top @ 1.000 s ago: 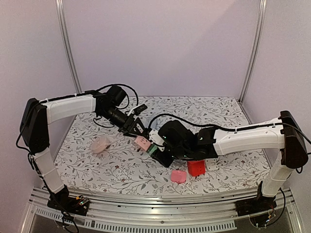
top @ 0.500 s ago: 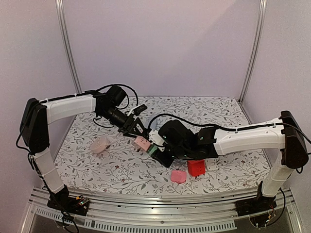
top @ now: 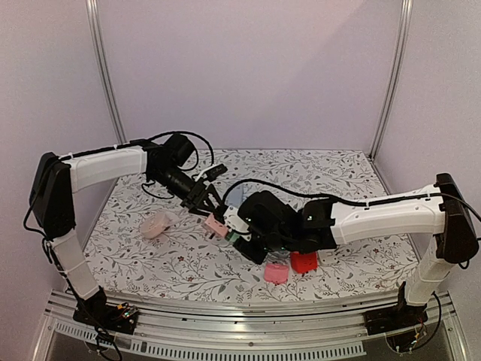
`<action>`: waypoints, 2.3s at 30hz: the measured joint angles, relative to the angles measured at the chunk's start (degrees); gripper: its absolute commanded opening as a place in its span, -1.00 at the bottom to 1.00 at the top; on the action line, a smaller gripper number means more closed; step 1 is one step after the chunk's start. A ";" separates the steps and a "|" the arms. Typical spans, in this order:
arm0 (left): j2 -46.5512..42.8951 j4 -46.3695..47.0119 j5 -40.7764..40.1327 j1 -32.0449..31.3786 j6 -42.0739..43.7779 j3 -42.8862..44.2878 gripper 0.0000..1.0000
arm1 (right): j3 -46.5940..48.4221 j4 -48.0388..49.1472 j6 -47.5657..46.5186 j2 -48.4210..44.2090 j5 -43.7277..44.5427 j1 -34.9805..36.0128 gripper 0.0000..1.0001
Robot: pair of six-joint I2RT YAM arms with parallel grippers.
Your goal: Pull the plug off the socket
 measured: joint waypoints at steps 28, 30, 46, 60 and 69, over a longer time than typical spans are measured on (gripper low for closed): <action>-0.28 3.10 -6.56 2.25 -1.11 0.00 -0.54 | -1.64 2.40 3.23 -1.22 -6.75 -2.19 -0.53; -0.28 3.13 -6.47 2.25 -1.11 0.00 -0.54 | -2.51 3.61 4.17 -1.66 -8.63 -3.28 -0.30; -0.28 3.21 -6.12 1.68 -1.11 0.00 -0.54 | -5.20 10.36 5.66 -3.23 -14.95 -7.98 0.33; -0.28 3.23 -5.88 1.44 -1.11 0.00 -0.54 | -3.19 10.56 3.13 1.05 -16.70 -9.66 0.42; -0.28 3.23 -5.84 1.44 -1.11 0.00 -0.54 | -0.22 10.97 0.83 4.74 -16.96 -9.75 0.42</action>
